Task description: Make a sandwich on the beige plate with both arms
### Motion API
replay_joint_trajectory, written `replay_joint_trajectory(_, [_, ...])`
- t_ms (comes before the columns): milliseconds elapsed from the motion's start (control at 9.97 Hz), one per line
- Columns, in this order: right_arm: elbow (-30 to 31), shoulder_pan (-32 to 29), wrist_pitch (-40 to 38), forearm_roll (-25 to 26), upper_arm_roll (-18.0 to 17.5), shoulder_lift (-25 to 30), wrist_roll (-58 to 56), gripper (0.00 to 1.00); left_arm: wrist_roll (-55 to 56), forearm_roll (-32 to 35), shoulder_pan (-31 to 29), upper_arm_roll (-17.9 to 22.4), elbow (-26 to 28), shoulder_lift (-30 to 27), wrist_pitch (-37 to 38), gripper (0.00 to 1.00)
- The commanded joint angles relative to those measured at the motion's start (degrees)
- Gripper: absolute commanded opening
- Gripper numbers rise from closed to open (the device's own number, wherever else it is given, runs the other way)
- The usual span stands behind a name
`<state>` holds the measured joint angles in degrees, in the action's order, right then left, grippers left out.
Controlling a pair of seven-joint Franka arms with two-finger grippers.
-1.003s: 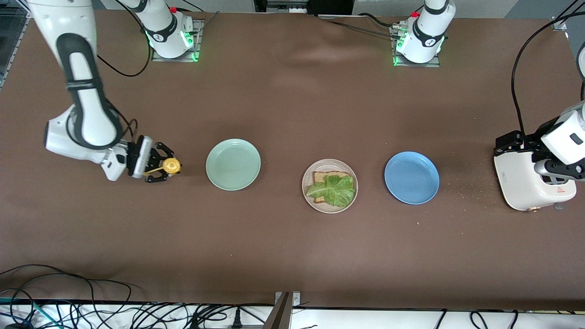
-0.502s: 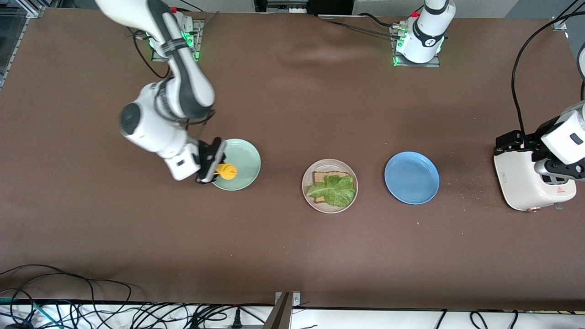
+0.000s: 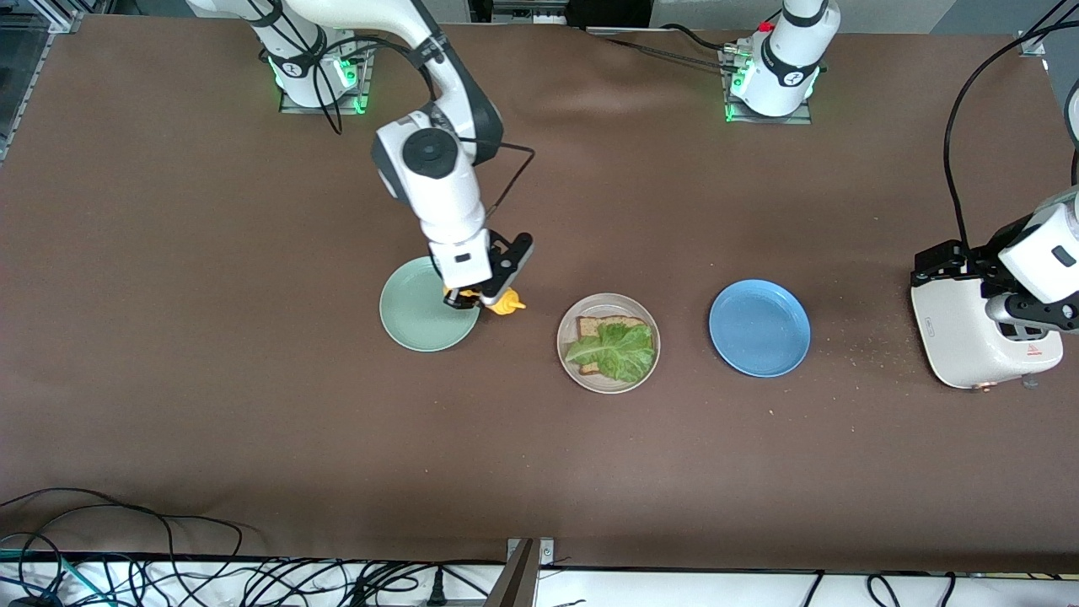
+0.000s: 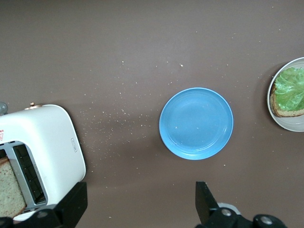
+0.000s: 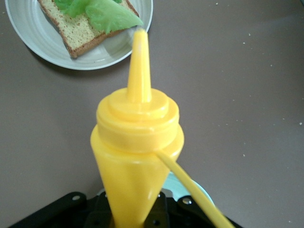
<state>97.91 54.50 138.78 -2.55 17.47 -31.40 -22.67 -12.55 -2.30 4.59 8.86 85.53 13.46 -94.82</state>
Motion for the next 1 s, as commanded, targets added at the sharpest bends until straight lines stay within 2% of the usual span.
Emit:
replay_joint_trajectory(0, [-13.0,1.9,-9.4,7.0,0.8,-7.9,6.6,0.0,-0.2,1.9,-0.1,-0.2,-0.3,-0.2,0.8,1.0])
replay_joint_trajectory(201, [-19.3,3.9,-16.1,11.8,1.0,-11.8,10.2,0.0,-0.2,1.9,0.0,-0.2,-0.3,-0.2,0.8,1.0])
replay_joint_trajectory(401, [-21.1,5.5,-19.8,17.0,0.9,-12.3,13.0,0.0,-0.2,1.9,0.0,-0.2,-0.3,-0.2,0.8,1.0])
replay_joint_trajectory(602, [-21.4,8.7,-22.0,24.5,1.0,-13.6,19.2,0.0,-0.2,1.9,-0.1,-0.2,-0.3,-0.2,0.8,1.0])
replay_joint_trajectory(803, [-24.0,11.8,-24.4,31.5,1.0,-17.1,26.9,0.0,-0.2,1.9,-0.1,-0.2,-0.3,-0.2,0.8,1.0])
replay_joint_trajectory(903, [-25.7,12.9,-25.2,33.1,1.1,-19.5,28.3,0.0,-0.2,1.9,0.0,-0.2,-0.3,-0.2,0.8,1.0])
